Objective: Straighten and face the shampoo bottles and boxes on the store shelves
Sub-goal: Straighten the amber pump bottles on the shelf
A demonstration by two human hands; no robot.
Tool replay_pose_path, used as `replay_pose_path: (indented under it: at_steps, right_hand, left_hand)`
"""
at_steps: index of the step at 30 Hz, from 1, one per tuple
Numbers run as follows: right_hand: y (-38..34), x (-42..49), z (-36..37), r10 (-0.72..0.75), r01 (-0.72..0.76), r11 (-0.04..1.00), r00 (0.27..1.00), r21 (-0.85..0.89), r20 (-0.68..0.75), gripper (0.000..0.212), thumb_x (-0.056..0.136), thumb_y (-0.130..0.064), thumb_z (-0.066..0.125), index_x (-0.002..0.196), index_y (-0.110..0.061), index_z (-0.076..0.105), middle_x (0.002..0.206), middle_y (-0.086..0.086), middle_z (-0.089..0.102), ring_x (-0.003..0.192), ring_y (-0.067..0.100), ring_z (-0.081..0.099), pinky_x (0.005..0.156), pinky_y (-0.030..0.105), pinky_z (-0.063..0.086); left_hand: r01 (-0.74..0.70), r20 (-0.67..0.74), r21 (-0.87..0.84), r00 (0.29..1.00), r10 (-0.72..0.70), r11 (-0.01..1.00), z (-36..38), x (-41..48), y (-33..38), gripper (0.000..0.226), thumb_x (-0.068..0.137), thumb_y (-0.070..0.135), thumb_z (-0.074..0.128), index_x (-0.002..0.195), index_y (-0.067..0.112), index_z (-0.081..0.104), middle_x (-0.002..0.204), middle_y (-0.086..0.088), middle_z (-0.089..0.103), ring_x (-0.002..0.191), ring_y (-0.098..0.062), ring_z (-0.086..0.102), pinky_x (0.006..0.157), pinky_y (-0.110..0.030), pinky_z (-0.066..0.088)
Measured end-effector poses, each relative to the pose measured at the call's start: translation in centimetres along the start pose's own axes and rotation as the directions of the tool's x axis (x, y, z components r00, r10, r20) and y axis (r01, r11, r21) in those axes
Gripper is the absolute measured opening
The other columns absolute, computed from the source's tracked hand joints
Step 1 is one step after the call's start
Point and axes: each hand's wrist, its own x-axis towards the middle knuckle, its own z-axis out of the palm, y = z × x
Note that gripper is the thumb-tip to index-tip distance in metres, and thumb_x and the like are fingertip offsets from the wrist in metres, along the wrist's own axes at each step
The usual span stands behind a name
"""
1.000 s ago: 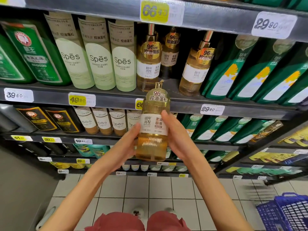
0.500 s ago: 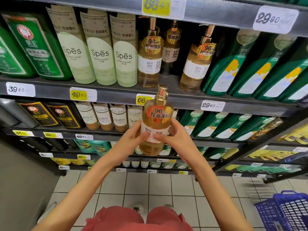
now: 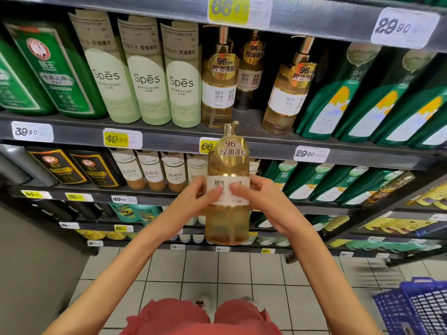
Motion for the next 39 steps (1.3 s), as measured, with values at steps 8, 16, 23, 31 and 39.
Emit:
replay_pose_path:
  at_steps: [8,16,23,31,39]
  right_hand:
    - [-3.2,0.2,-0.8,0.251,-0.25,0.968,0.961,-0.025,0.116,0.061,0.074,-0.064,0.055,0.109,-0.015,0.063,0.076,0.002,0.072,0.06,0.014,0.068,0.047,0.02,0.053]
    - [-1.3,-0.9,0.2,0.022,-0.014,0.996,0.996,0.087,-0.092,0.054,0.073,-0.052,0.058,0.117,-0.019,0.06,0.107,0.0,0.071,0.098,0.012,0.068,0.077,0.021,0.056]
    - [-2.5,0.4,0.5,-0.118,0.14,0.988,0.953,0.063,-0.279,0.078,0.059,-0.055,0.07,0.125,-0.021,0.045,0.113,-0.002,0.065,0.098,0.006,0.065,0.073,0.019,0.054]
    - [-5.3,5.4,-1.7,-0.274,0.267,0.958,0.77,-0.099,-0.576,0.054,0.071,-0.027,0.08,0.116,-0.011,0.055,0.105,0.004,0.067,0.097,0.018,0.064,0.088,0.046,0.053]
    - [-6.7,8.7,-2.0,-0.443,0.395,0.891,0.643,-0.226,-0.625,0.058,0.071,-0.02,0.081,0.117,-0.025,0.047,0.106,-0.01,0.06,0.092,-0.008,0.057,0.079,0.01,0.047]
  left_hand:
    - [0.195,0.119,-0.16,0.977,-0.178,0.968,1.5,0.0,2.3,0.053,0.066,0.071,0.045,0.104,0.035,0.056,0.094,0.006,0.074,0.089,-0.012,0.07,0.062,-0.021,0.055]
    - [-0.027,-0.181,0.061,0.983,0.038,0.998,2.4,0.7,2.2,0.06,0.069,0.058,0.051,0.117,0.022,0.055,0.111,0.0,0.063,0.104,-0.016,0.062,0.087,-0.035,0.053]
    - [-0.17,-0.193,0.089,0.964,0.185,0.981,3.4,3.5,4.1,0.052,0.082,0.05,0.043,0.122,0.021,0.058,0.123,-0.008,0.055,0.114,-0.018,0.054,0.098,-0.039,0.045]
    - [-0.253,-0.085,0.204,0.958,0.275,0.946,0.9,8.4,8.2,0.026,0.099,0.018,0.041,0.118,0.029,0.055,0.106,0.013,0.064,0.092,0.01,0.061,0.08,-0.011,0.049]
    - [-0.299,-0.207,0.239,0.914,0.349,0.924,0.7,10.0,8.7,0.039,0.095,0.01,0.047,0.134,0.015,0.048,0.115,0.009,0.059,0.103,0.004,0.056,0.087,-0.004,0.042]
